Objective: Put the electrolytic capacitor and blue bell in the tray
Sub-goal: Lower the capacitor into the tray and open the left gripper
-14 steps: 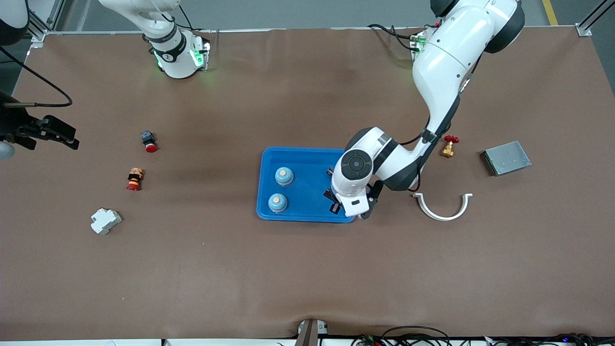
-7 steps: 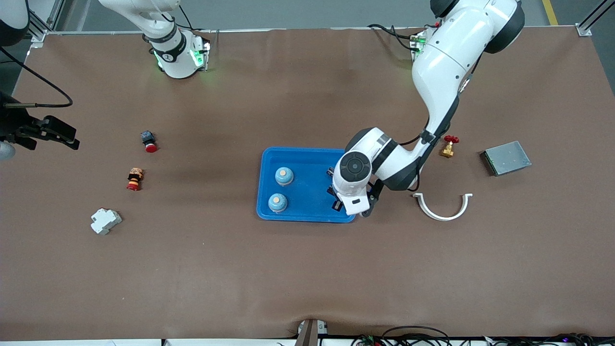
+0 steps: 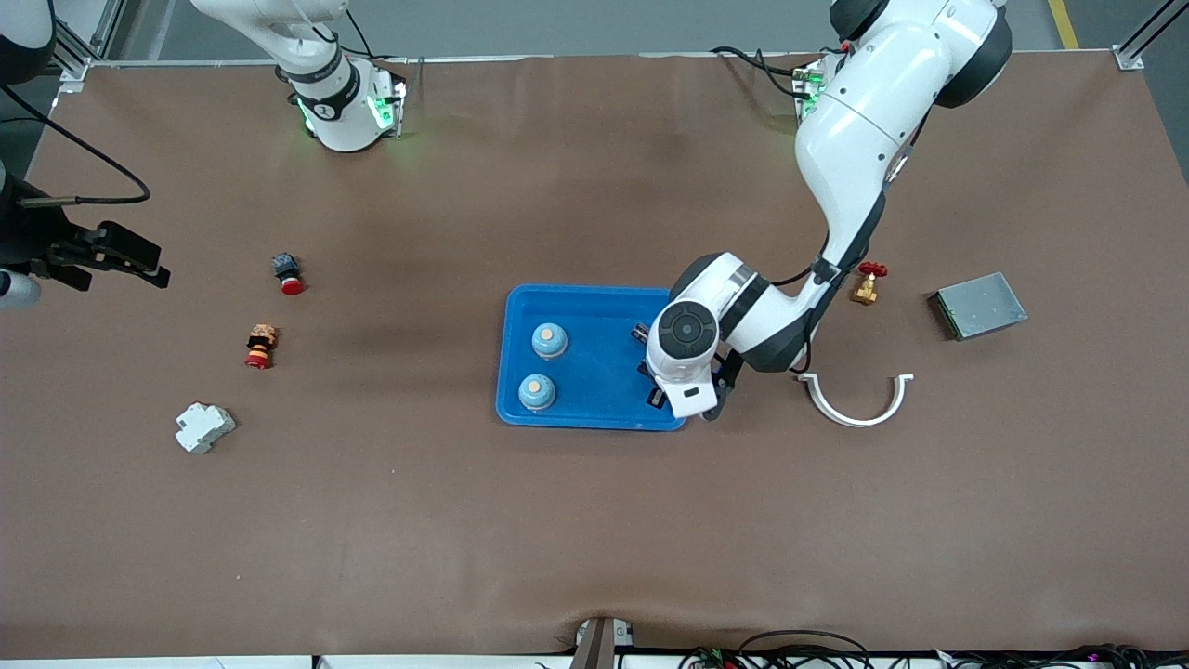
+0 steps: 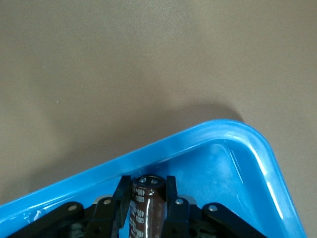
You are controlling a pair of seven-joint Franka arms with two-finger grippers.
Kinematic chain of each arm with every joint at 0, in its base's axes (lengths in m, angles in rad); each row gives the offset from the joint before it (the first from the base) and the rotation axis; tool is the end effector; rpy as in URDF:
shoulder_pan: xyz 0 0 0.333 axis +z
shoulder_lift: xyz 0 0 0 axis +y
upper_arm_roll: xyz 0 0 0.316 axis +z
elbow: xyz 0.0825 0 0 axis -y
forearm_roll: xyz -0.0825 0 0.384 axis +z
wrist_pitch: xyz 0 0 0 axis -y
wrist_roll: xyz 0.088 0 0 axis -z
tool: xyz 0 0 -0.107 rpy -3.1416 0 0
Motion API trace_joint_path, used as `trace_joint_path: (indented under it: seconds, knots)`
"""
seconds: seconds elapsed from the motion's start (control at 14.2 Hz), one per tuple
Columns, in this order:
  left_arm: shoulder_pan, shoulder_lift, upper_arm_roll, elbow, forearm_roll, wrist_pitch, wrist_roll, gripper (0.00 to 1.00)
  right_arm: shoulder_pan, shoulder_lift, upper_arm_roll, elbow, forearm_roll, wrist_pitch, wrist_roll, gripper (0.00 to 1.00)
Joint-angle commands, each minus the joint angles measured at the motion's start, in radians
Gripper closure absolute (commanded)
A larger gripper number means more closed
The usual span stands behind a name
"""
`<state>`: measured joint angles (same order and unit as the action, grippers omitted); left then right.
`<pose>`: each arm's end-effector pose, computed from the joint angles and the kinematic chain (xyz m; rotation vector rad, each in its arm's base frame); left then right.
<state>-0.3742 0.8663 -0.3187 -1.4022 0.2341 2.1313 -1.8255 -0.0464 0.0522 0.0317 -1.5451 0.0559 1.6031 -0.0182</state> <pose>0.5862 -0.4164 0.1942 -2.6221 -1.5952 0.1222 0.5736 -0.0031 0.6103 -3.0842 -0.0028 -0.0104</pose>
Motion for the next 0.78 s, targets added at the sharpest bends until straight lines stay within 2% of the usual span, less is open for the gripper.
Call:
trace_joint_path:
  seconds: [0.0, 0.07, 0.14, 0.21, 0.56, 0.71]
  knots:
    - [-0.015, 0.002, 0.012, 0.012, 0.027, -0.01, -0.017, 1.0, 0.003, -0.002, 0.005, -0.01, 0.012, -0.002, 0.007, 0.0]
    - [-0.014, 0.0, 0.012, 0.012, 0.027, -0.008, -0.014, 0.74, 0.003, -0.002, 0.004, -0.012, 0.012, -0.002, 0.006, 0.0]
    - [-0.014, 0.0, 0.013, 0.014, 0.028, -0.01, -0.012, 0.1, 0.003, -0.002, 0.004, -0.013, 0.012, 0.0, 0.006, 0.0]
    - [-0.015, 0.0, 0.013, 0.015, 0.027, -0.01, -0.014, 0.0, 0.003, -0.002, 0.004, -0.012, 0.007, 0.003, 0.004, 0.0]
    - [-0.014, -0.033, 0.015, 0.02, 0.028, -0.016, -0.008, 0.0, -0.003, -0.006, 0.004, -0.012, 0.001, -0.008, 0.004, 0.0]
    - [-0.005, -0.061, 0.012, 0.02, 0.047, -0.063, 0.03, 0.0, -0.003, -0.011, 0.002, -0.012, -0.001, -0.017, 0.004, 0.0]
